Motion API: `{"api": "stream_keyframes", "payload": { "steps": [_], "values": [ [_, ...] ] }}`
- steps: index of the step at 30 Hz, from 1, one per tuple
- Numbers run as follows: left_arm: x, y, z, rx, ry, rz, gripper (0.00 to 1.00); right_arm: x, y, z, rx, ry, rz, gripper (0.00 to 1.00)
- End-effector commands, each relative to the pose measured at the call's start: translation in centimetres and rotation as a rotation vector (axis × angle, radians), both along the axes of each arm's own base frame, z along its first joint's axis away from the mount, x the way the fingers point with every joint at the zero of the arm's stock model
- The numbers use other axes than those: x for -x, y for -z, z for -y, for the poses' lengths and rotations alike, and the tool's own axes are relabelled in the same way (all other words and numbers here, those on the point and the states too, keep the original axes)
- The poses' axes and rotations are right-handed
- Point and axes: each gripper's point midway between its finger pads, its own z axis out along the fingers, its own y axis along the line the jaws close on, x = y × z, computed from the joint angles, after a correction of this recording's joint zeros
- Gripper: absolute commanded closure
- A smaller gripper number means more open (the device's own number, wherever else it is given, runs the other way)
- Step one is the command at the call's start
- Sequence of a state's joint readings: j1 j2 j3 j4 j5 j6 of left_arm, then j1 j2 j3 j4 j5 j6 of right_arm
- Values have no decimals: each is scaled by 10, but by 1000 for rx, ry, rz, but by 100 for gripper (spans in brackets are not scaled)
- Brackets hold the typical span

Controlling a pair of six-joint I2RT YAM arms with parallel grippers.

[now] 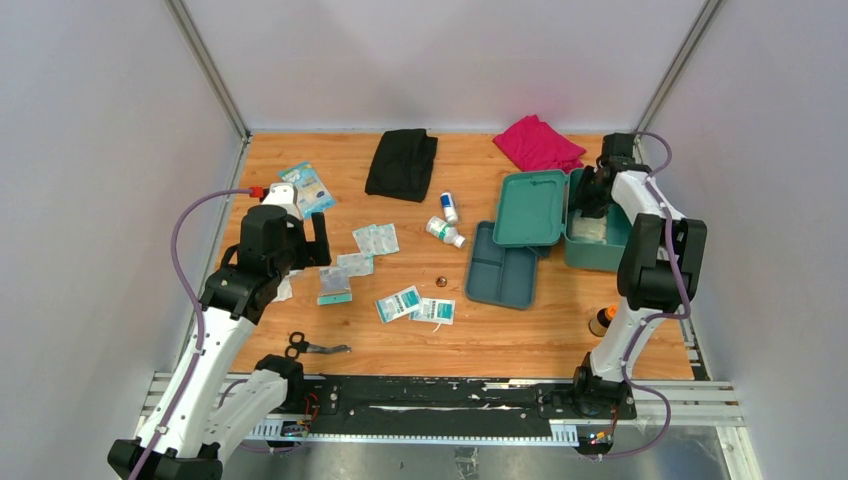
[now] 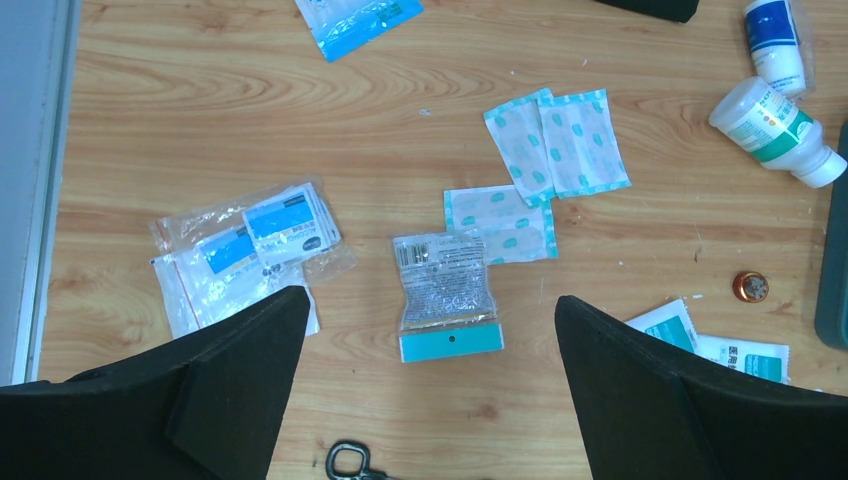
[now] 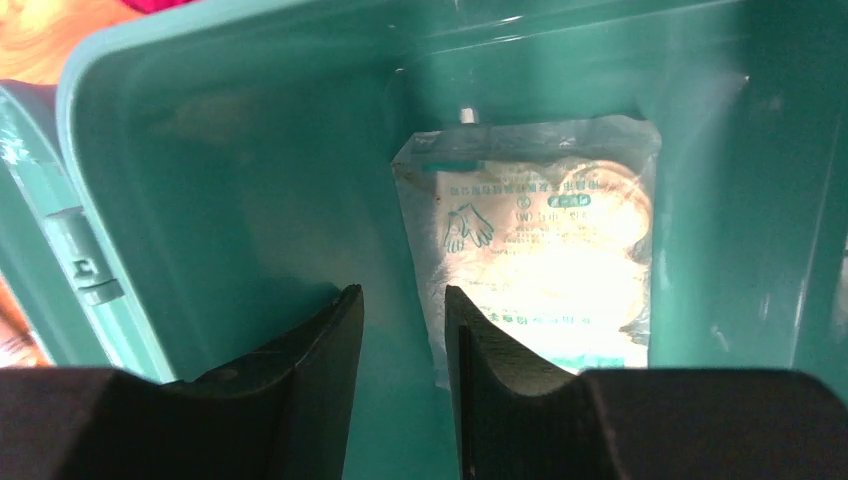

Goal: Organize the medicine kit
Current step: Place the medical item at the medicine box.

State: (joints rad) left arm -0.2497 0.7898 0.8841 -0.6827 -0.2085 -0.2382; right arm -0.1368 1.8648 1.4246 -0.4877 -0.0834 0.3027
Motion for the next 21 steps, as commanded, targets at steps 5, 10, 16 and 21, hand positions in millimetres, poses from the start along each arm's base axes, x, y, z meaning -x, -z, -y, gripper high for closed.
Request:
{"api": "stream_keyframes", "payload": {
  "steps": [5, 10, 16, 21],
  "values": [
    [0, 2, -2, -9, 7, -2, 0, -3, -10, -51, -186, -79, 53, 59],
    [0, 2, -1, -9, 8, -2, 0, -7, -15, -74, -309, -81, 96, 59],
    [0, 2, -1, -9, 7, -3, 0, -11, -15, -98, -441, -30, 127, 58],
    [0, 2, -1, -9, 7, -3, 0, -15, -32, -81, -356, 42, 190, 57]
  ]
}}
